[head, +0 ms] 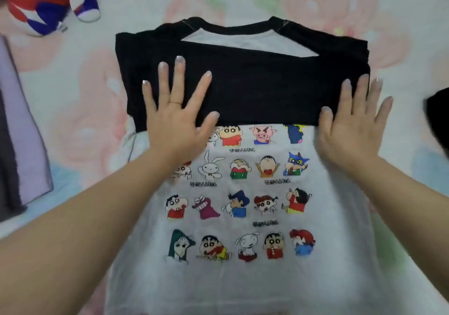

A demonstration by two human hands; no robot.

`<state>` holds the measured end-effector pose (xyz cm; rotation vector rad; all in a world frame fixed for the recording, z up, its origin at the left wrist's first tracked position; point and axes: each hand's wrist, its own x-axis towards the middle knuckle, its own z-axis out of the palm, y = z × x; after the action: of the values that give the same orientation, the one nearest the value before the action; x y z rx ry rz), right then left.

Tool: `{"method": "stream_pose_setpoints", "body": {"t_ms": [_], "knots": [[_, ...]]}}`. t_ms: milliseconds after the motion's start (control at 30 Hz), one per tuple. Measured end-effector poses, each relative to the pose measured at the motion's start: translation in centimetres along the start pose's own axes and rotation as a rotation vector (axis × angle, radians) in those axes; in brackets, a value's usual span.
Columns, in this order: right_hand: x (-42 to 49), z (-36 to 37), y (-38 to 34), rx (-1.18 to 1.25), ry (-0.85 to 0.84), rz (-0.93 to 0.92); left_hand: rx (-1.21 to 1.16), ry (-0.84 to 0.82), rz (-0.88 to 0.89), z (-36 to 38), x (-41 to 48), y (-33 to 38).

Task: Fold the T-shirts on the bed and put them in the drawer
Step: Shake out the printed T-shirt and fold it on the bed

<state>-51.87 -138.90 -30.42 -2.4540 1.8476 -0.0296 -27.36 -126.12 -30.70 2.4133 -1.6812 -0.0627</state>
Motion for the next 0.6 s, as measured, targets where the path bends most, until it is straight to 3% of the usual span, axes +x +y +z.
{"method": "stream_pose_setpoints", "body": {"t_ms": [100, 200, 367, 467, 533, 600], "knots": [[-7.7, 0.4, -6.7, 0.196, 0.027, -0.249, -0.115, -0.027, 0.051, 0.3, -6.3, 6.0], [-12.9, 1.6, -6.6, 0.124, -0.180, -0.379, -0.033, -0.253, 0.014, 0.8, -12.2, 4.1], [-13.2, 1.2, 3.9, -0.024, -0.195, -0.072, 0.126, -0.285, -0.345, -1.9, -18.4, -6.7], [-14.8, -0.5, 4.1, -0.005, -0.150, 0.086, 0.071, -0.241, -0.575, -3.8, -19.0, -5.8], [-16.0, -1.0, 0.9, 0.072, -0.068, -0.027, -0.003, -0.146, -0.517, -4.1, -17.9, -2.2], [-17.8, -0.7, -2.8, 0.172, -0.052, -0.278, -0.036, -0.145, -0.242, -3.2, -16.8, 2.1]]}}
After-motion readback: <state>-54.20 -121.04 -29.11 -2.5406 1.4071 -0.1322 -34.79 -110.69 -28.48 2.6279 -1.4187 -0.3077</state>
